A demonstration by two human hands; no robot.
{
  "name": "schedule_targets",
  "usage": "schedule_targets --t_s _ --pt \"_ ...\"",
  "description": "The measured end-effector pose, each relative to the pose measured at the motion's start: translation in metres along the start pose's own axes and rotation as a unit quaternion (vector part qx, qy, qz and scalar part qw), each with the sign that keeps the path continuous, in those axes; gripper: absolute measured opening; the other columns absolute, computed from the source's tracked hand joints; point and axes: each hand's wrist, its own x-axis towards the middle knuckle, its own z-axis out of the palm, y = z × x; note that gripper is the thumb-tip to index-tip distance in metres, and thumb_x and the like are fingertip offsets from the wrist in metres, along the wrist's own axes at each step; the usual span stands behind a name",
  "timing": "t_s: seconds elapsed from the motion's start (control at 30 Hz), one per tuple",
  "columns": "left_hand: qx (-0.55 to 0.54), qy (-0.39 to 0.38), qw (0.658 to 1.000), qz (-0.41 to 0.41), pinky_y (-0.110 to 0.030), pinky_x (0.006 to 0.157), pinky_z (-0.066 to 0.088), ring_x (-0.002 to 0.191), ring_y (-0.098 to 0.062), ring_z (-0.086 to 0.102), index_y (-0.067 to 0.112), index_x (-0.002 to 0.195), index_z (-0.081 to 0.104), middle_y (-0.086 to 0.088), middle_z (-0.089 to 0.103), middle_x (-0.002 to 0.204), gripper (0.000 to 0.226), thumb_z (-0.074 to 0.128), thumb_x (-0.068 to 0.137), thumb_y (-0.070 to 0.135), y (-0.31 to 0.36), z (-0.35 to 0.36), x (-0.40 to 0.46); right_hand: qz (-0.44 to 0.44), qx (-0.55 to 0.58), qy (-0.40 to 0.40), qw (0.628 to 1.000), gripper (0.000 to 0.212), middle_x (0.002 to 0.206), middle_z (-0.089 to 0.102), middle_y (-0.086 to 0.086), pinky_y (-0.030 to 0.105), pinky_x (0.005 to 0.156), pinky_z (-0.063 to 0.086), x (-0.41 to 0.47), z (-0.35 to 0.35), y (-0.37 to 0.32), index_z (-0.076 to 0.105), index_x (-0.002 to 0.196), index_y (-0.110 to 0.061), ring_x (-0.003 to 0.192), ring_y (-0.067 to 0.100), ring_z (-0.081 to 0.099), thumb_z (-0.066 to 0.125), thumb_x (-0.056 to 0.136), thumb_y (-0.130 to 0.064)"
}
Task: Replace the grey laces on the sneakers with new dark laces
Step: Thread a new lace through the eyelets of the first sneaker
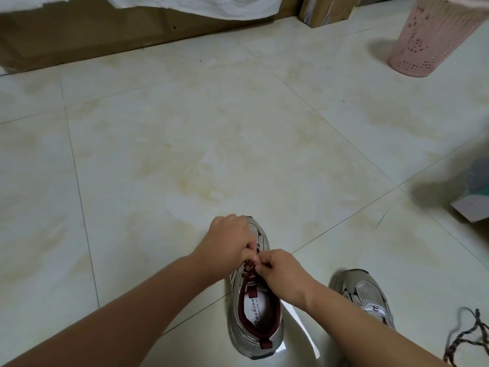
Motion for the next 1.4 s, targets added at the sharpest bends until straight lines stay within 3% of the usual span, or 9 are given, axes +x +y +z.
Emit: schedule_targets --t_s 0.17,0.33,0.43,0.63,0.83,1.0,1.1,1.23,1.4 --pt "-0.034 0.176 0.982 0.054 -0.031 0.061 0.045 0.073 -0.007 0.037 0.029 0.057 0.068 0.006 0.050 0.066 0.026 0.047 0.063 0.042 -0.001 0.018 0.000 -0.004 0.092 0.005 0.996 0.022 0.061 0.044 0.004 0.024 0.061 0.034 0.000 0.004 0.005 0.058 0.068 -0.005 0.059 0.013 0.039 0.062 0.086 -0.015" --pt "-0.075 0.234 0.969 -0.039 -0.024 0.067 0.030 0.074 -0.012 0.037 0.019 0.079 0.054 0.002 0.052 0.076 0.017 0.052 0.065 0.029 0.002 0.030 -0.014 0.029 0.145 0.030 0.988 0.048 0.048 0.032 -0.006 0.017 0.046 0.025 0.004 0.006 0.006 0.035 0.049 -0.018 0.045 0.007 0.027 0.056 0.092 -0.018" --pt "-0.090 0.199 0.976 0.021 -0.025 0.065 0.032 0.069 -0.007 0.040 0.018 0.066 0.057 0.006 0.057 0.066 0.014 0.053 0.070 0.031 -0.001 0.047 -0.024 0.051 0.185 0.013 0.981 0.037 0.053 0.034 -0.001 0.019 0.046 0.025 0.006 0.003 0.006 0.044 0.057 -0.013 0.047 0.008 0.029 0.051 0.093 -0.018" --pt "-0.192 0.175 0.965 -0.028 -0.002 0.068 0.029 0.074 -0.010 0.043 0.012 0.066 0.060 0.003 0.060 0.067 0.011 0.067 0.068 0.021 0.005 0.050 -0.020 0.078 0.221 -0.028 0.972 0.030 0.053 0.035 -0.001 0.020 0.048 0.026 0.005 -0.005 0.001 0.045 0.060 -0.011 0.047 0.009 0.030 0.047 0.089 -0.010" --pt "-0.222 0.170 0.959 -0.040 -0.011 0.058 0.030 0.065 -0.004 0.044 0.013 0.072 0.059 0.016 0.045 0.057 0.002 0.060 0.072 0.013 0.009 0.052 -0.019 0.039 0.159 -0.044 0.986 0.016 0.067 0.048 0.008 0.019 0.058 0.034 0.002 -0.010 0.007 0.065 0.079 0.012 0.063 0.014 0.040 0.049 0.075 0.009" --pt "-0.082 0.144 0.986 -0.033 -0.024 0.067 0.047 0.074 -0.012 0.059 0.015 0.080 0.069 0.000 0.065 0.077 0.023 0.048 0.082 0.025 0.008 0.057 -0.018 0.023 0.129 0.030 0.991 0.021 0.065 0.059 -0.002 0.013 0.063 0.043 0.000 -0.012 0.008 0.070 0.074 -0.010 0.058 0.005 0.051 0.060 0.077 0.008" --pt "-0.119 0.048 0.989 -0.079 -0.024 0.081 0.038 0.096 -0.016 0.055 0.013 0.102 0.064 0.000 0.062 0.100 0.023 0.042 0.093 0.017 0.009 0.053 -0.015 -0.033 0.025 0.091 0.995 0.033 0.064 0.056 -0.009 0.012 0.060 0.039 -0.002 -0.012 0.009 0.055 0.063 -0.024 0.059 0.003 0.047 0.057 0.077 0.006" --pt "-0.334 -0.040 0.929 -0.153 -0.016 0.059 0.032 0.068 -0.007 0.043 0.005 0.086 0.062 0.005 0.048 0.070 0.019 0.044 0.092 0.003 0.011 0.042 -0.009 -0.113 -0.090 0.140 0.980 0.019 0.072 0.061 -0.006 0.009 0.060 0.033 -0.007 -0.005 0.012 0.065 0.074 -0.017 0.065 0.008 0.047 0.056 0.081 -0.001" --pt "-0.522 -0.083 0.826 -0.198 -0.015 0.050 0.032 0.054 -0.006 0.037 0.008 0.070 0.054 -0.003 0.044 0.064 0.028 0.042 0.094 0.003 0.006 0.039 -0.013 -0.136 -0.175 0.161 0.962 0.014 0.095 0.064 -0.001 0.015 0.070 0.029 -0.011 0.002 0.013 0.066 0.094 -0.017 0.095 0.015 0.051 0.056 0.086 -0.022"
